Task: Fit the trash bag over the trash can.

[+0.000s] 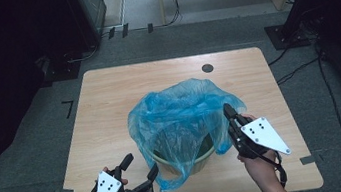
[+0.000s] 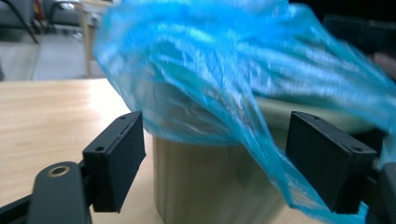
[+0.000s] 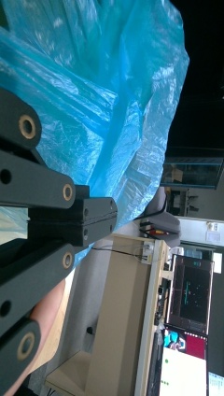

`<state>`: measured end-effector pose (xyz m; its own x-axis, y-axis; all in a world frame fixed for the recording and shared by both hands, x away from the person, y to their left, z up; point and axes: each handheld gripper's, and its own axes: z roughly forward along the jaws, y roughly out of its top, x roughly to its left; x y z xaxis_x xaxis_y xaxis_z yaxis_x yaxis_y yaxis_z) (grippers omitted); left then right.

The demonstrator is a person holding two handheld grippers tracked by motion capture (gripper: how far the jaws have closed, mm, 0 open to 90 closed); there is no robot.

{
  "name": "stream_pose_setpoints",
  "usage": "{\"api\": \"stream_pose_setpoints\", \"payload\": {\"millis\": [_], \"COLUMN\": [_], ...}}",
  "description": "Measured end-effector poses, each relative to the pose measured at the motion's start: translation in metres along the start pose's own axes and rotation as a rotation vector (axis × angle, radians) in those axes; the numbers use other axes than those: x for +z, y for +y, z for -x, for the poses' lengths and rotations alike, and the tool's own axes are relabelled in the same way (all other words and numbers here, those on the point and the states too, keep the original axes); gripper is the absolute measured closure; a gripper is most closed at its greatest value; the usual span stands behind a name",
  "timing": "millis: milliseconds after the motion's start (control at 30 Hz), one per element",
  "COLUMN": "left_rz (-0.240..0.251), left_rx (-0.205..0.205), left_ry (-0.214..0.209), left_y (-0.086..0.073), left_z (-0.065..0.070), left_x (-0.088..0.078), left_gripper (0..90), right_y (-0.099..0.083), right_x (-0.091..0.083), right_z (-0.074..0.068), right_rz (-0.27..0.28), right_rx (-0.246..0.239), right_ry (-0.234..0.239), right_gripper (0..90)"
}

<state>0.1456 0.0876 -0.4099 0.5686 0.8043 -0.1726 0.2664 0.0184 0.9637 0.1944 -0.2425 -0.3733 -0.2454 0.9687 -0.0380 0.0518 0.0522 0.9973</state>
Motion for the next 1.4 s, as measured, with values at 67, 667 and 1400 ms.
{"api": "stream_pose_setpoints", "payload": {"millis": [67, 667, 1400], "left_rz": [-0.021, -0.044, 0.009], "left_rx": [-0.005, 0.261, 0.12], "left_ry": [-0.028, 0.289, -0.064], "left_y": [-0.007, -0.016, -0.007], "left_z": [0.001, -0.029, -0.05], "left_x": [0.002, -0.004, -0.034], "left_gripper": [24.1, 59.5, 88.3], "right_y": [0.0, 0.001, -0.006], "right_x": [0.0, -0.013, -0.035], "right_z": [0.0, -0.006, -0.004], "right_rz": [0.0, 0.029, 0.018], "right_rx": [0.0, -0.047, -0.045], "right_ry": [0.0, 0.028, 0.041], "right_gripper": [90.0, 90.0, 90.0]}}
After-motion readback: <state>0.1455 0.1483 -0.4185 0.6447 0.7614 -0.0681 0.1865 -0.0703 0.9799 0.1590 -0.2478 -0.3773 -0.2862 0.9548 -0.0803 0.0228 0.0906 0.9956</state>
